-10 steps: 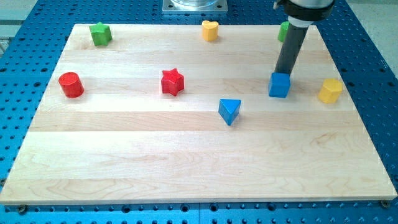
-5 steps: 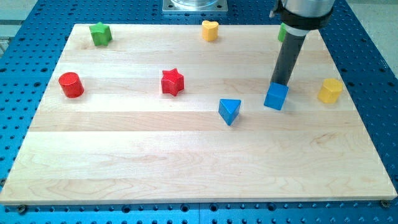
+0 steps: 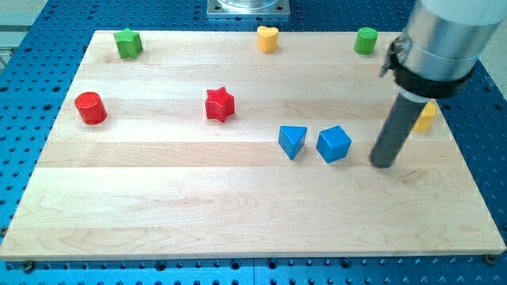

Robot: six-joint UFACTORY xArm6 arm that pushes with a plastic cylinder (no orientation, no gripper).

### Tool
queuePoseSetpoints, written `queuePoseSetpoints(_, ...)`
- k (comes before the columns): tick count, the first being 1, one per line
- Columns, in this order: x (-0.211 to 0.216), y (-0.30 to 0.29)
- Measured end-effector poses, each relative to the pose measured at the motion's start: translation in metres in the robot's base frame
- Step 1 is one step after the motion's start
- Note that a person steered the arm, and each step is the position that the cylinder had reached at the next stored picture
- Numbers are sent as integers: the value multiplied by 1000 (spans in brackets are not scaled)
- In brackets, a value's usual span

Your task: Move the cube into the triangle

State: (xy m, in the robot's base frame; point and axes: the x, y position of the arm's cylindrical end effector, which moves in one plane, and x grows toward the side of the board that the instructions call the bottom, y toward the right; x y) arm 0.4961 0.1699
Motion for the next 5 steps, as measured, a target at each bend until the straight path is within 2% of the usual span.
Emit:
queuePoseSetpoints(2, -3, -59)
queuePoseSetpoints(5, 7, -59)
